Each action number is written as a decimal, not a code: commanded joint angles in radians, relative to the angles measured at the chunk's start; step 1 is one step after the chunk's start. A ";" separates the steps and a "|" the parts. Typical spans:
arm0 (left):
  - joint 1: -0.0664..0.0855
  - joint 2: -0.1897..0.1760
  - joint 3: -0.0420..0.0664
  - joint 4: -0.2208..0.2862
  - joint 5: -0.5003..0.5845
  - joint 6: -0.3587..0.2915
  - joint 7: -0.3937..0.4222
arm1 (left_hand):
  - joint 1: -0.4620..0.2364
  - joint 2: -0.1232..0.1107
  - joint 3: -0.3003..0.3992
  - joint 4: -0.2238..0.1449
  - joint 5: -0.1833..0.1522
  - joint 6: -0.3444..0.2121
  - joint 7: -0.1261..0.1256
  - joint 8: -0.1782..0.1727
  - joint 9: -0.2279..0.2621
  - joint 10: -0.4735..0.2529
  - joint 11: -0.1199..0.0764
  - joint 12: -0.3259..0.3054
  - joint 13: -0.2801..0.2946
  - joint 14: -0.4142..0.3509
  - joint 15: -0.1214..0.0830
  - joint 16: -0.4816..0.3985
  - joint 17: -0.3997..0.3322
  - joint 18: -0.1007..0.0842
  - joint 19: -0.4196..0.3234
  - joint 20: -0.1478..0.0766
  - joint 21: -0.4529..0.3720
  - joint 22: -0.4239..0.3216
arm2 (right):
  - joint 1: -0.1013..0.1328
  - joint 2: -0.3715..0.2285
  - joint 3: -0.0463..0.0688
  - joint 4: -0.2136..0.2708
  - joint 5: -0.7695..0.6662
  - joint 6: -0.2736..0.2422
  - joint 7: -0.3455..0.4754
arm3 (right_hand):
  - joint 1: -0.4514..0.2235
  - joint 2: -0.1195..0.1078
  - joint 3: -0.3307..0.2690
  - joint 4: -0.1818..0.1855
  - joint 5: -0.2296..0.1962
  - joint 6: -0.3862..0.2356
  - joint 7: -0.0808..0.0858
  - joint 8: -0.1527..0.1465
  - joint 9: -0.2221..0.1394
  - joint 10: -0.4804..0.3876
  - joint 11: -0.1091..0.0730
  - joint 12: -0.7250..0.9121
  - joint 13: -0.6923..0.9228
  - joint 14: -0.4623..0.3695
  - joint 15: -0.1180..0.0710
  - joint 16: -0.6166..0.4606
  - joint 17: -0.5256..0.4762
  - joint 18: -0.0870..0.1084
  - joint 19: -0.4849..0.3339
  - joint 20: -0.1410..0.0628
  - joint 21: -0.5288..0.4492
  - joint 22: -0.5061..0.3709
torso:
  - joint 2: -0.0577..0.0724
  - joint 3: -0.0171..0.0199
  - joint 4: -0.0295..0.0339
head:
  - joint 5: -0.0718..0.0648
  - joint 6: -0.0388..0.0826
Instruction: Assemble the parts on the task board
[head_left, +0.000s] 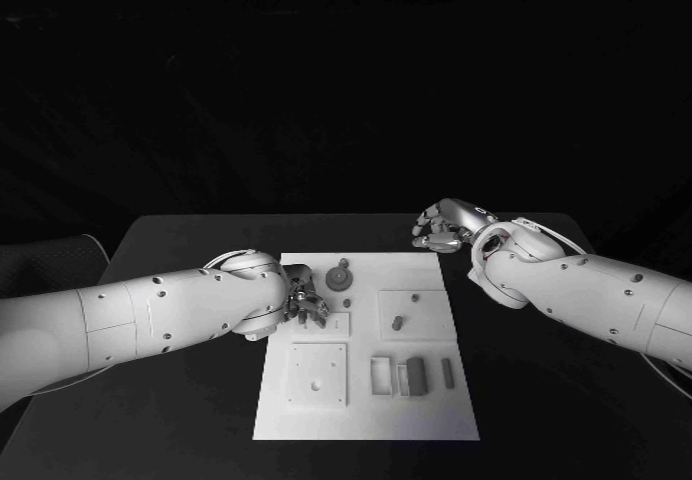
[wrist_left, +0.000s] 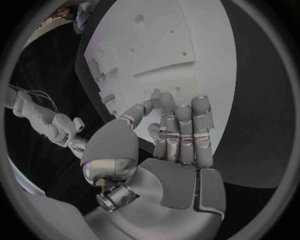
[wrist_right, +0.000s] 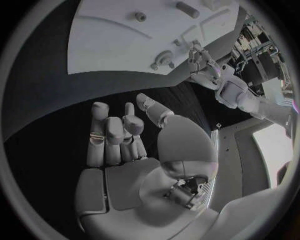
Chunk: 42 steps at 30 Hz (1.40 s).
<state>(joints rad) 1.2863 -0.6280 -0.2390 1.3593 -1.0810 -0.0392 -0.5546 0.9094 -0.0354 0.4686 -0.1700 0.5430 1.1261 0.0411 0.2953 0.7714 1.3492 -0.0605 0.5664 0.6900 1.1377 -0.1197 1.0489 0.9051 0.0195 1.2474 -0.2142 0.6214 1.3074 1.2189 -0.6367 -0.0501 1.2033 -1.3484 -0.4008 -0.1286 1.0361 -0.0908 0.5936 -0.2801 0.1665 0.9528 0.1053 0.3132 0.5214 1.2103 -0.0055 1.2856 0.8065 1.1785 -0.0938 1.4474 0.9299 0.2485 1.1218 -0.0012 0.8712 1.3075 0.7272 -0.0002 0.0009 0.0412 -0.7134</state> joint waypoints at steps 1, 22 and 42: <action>0.000 0.001 0.000 0.001 -0.005 0.017 0.005 | 0.009 0.015 0.085 -0.083 0.004 0.062 -0.008 0.007 0.001 0.001 -0.007 0.004 0.001 0.001 -0.007 0.006 -0.001 0.050 0.004 -0.007 0.003 0.023 | -0.001 0.000 0.001 0.003 -0.003 0.012 0.002 | -0.003 -0.005 0.005 0.001 0.001 0.000 0.007 -0.005 0.002 0.001 0.005 -0.006 0.000 0.000 -0.008 -0.006 -0.002 0.013 0.003 -0.005 -0.004 0.013 | 0.000 0.0006 -0.0001 | 0.001 0.000; 0.000 0.001 0.000 0.001 -0.004 0.012 0.006 | -0.012 -0.010 0.075 -0.065 -0.016 0.063 -0.009 0.007 0.008 -0.003 -0.007 0.013 0.004 -0.002 -0.008 0.015 -0.004 0.049 0.004 -0.008 0.008 0.022 | -0.001 -0.001 0.001 0.005 -0.003 0.016 0.000 | -0.004 -0.005 0.005 0.002 0.001 0.000 0.007 -0.006 0.002 0.001 0.005 -0.006 0.001 0.000 -0.008 -0.006 -0.002 0.013 0.003 -0.005 -0.004 0.013 | 0.000 0.0004 -0.0006 | 0.001 -0.002; 0.000 -0.001 0.000 -0.003 0.000 0.016 0.015 | -0.044 -0.058 0.070 -0.017 -0.034 0.057 -0.006 0.001 0.015 -0.014 -0.005 0.019 0.002 -0.011 -0.008 0.021 -0.012 0.049 -0.003 -0.009 0.008 0.021 | -0.003 0.001 0.001 0.008 -0.003 0.018 0.001 | -0.006 -0.005 0.004 0.003 0.001 0.000 0.007 -0.006 0.003 0.001 0.005 -0.006 0.001 0.000 -0.008 -0.005 -0.002 0.013 0.004 -0.005 -0.004 0.013 | 0.000 -0.0004 0.0004 | 0.000 -0.008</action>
<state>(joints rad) 1.2863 -0.6289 -0.2391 1.3553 -1.0817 -0.0335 -0.5515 0.8656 -0.0873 0.5369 -0.1938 0.5140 1.1528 0.0282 0.2980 0.7862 1.3433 -0.0666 0.5801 0.6927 1.1320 -0.1251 1.0652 0.8940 0.0196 1.2486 -0.2200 0.6268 1.3077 1.2166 -0.6364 -0.0501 1.2076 -1.3482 -0.3939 -0.1304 1.0361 -0.0908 0.5935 -0.2801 0.1665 0.9526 0.1051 0.3133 0.5228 1.2103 -0.0055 1.2856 0.8065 1.1810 -0.0954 1.4474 0.9299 0.2486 1.1218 -0.0012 0.8712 1.3074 0.7272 -0.0009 0.0008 0.0409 -0.7214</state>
